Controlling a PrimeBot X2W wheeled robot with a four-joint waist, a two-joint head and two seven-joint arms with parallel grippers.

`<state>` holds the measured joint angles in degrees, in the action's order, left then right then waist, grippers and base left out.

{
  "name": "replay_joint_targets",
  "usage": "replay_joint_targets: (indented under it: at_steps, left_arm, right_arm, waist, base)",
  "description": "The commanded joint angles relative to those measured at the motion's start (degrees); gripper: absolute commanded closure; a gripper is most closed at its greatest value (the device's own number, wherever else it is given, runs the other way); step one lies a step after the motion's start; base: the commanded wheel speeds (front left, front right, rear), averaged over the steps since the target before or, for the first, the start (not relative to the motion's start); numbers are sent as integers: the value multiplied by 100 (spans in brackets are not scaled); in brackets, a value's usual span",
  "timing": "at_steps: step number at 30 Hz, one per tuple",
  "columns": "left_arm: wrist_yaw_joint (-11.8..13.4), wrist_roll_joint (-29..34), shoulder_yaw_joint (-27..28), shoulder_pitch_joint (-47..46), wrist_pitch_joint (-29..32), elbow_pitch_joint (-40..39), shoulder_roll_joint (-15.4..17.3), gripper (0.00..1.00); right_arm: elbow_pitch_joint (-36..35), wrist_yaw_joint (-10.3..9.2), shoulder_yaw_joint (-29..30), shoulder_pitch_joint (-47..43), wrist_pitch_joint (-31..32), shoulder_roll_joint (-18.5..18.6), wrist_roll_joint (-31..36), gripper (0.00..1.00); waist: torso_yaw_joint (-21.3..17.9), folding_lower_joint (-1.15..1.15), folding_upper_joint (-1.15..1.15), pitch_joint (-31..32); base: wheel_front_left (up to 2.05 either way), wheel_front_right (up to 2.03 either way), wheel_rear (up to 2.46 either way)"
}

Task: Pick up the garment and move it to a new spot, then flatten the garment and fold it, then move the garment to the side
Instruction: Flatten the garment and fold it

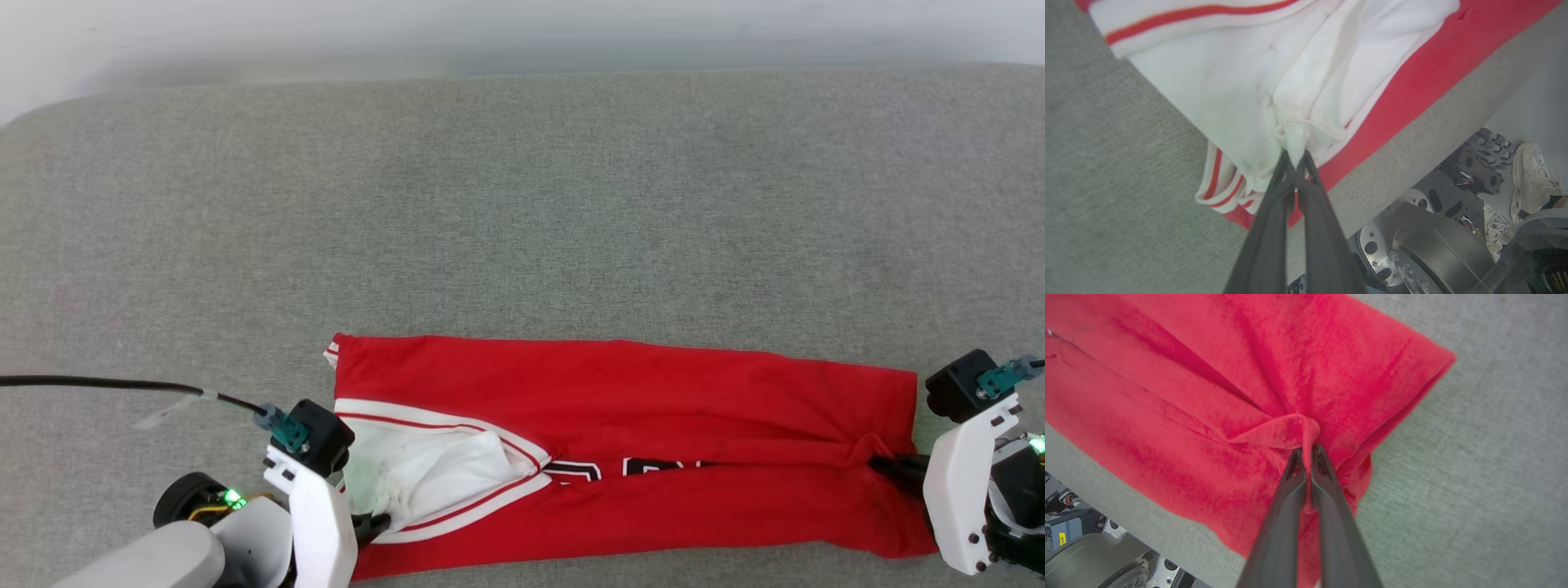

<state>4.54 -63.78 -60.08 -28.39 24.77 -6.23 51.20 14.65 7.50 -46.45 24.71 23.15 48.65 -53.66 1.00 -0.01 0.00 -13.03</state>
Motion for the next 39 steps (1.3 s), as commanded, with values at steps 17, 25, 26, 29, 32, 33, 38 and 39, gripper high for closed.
replay_joint_targets:
  at_steps: [17, 25, 26, 29, 32, 33, 38, 39]
  left_arm:
    - [1027, 748, 856, 520, -2639, 200, -196, 0]
    - [1880, 1385, 1371, 789, -3911, 356, -595, 0]
    - [1986, 1471, 1473, 832, -3954, 389, -653, 0]
    - [2231, 1797, 1828, 1014, -3997, 386, -937, 0]
    - [2386, 2287, 2328, 1296, -4004, 284, -1235, 0]
    - [2409, 2470, 2525, 1404, -4005, 248, -1330, 0]
    - [2344, 3219, 3365, 1992, -4007, 59, -1838, 0]
    - [2315, 3344, 3502, 2091, -4007, 15, -1950, 0]
  right_arm:
    - [-271, -2, 1172, 125, -881, -129, -273, 0]
    - [64, -2, 2076, -383, -1157, -275, -496, 0]
    - [140, -2, 2146, -461, -1132, -289, -549, 0]
    - [364, -2, 2297, -668, -1013, -405, -758, 0]
    - [539, -2, 2321, -903, -825, -490, -925, 0]
    - [580, -2, 2312, -966, -734, -527, -995, 0]
    - [669, -2, 2219, -1225, -310, -693, -1320, 0]
    - [673, -2, 2180, -1269, -251, -726, -1354, 0]
  waist:
    - [-168, 1, 0, 321]
    - [-49, 1, 0, 284]
    - [-36, 1, 0, 274]
    - [14, 1, 0, 250]
    - [60, 1, 0, 233]
    - [67, 1, 0, 227]
    - [113, 1, 0, 209]
    - [121, 1, 0, 205]
  base:
    - [0, 0, 0]
    - [0, 0, 0]
    - [0, 0, 0]
    - [0, 0, 0]
    - [0, 0, 0]
    - [0, 0, 0]
    - [0, 0, 0]
    - [0, 0, 0]
